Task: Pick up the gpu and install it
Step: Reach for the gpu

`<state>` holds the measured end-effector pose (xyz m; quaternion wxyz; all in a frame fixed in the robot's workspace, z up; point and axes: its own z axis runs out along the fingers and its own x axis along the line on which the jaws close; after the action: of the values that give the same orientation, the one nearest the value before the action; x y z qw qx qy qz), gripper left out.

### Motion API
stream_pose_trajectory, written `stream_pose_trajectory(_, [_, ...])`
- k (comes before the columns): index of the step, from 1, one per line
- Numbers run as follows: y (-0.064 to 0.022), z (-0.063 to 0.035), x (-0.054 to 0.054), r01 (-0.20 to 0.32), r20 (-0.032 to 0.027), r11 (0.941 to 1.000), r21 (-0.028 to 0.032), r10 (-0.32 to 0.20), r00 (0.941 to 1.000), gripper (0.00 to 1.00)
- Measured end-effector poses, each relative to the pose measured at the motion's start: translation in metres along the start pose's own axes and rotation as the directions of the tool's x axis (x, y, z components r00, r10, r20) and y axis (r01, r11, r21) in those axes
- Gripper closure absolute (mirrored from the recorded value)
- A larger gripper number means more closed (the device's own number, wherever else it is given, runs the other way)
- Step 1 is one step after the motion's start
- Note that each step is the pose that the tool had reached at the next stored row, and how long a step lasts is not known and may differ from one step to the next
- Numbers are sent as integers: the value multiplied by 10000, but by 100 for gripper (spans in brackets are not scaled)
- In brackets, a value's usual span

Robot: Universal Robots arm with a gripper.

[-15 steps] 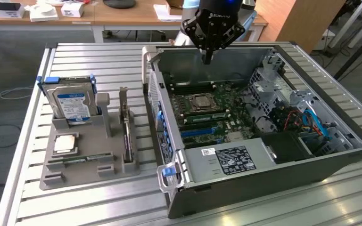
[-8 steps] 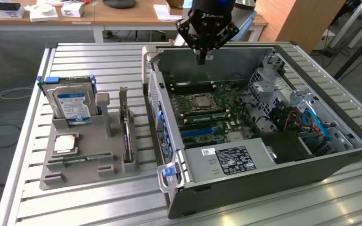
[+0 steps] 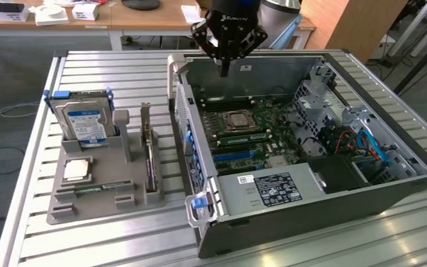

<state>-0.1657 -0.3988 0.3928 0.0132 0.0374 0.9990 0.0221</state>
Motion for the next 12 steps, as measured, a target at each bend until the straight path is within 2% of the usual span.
stream_pose_trajectory(12, [-34, -10, 457, 0, 29, 10000, -2, 0, 10000, 89])
